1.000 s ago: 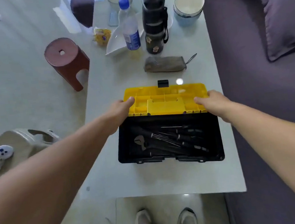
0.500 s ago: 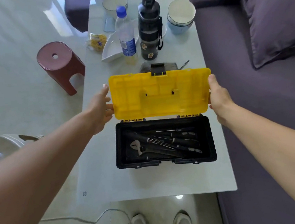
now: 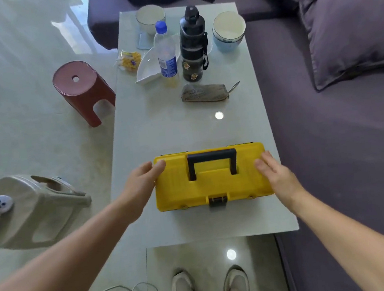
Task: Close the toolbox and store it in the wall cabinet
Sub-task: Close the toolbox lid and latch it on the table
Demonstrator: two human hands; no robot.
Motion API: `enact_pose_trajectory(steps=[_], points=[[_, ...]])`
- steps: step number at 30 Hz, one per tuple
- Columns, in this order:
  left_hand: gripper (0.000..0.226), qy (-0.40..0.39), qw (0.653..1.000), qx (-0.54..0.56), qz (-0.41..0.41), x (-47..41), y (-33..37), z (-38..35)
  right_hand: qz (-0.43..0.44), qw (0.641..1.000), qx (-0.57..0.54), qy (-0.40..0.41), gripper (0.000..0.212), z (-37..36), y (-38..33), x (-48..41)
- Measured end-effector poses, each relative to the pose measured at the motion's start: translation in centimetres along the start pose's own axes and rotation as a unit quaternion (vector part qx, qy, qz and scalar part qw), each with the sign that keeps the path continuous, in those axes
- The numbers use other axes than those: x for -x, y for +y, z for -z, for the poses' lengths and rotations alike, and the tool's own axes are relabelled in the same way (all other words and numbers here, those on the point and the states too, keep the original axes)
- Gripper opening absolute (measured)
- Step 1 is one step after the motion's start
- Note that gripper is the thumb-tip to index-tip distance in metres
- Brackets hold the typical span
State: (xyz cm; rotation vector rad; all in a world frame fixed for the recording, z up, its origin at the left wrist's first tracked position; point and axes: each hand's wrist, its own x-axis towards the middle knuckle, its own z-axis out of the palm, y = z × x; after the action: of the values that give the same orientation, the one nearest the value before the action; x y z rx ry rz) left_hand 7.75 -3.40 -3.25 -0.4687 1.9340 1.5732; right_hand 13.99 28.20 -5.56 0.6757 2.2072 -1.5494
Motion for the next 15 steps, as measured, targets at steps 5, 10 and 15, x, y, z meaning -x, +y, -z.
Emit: enact_pose_trajectory(steps=[5, 10, 15], points=[[0.024, 0.014, 0.998, -0.041, -0.056, 0.0, -1.8, -0.3, 0.043, 0.973, 0.227, 0.019, 0.122, -1.7, 1.7, 0.0], [0.082, 0.054, 0.922, -0.370, -0.104, -0.5, -1.6, -1.8, 0.063, 0.887, 0.451, 0.076, 0.129, -4.1, 1.0, 0.9], [0.111, -0.008, 0.831, -0.484, -0.274, -1.9, -0.3, -4.3, 0.176, 0.902, 0.288, 0.268, 0.058, -8.8, 2.7, 6.6]])
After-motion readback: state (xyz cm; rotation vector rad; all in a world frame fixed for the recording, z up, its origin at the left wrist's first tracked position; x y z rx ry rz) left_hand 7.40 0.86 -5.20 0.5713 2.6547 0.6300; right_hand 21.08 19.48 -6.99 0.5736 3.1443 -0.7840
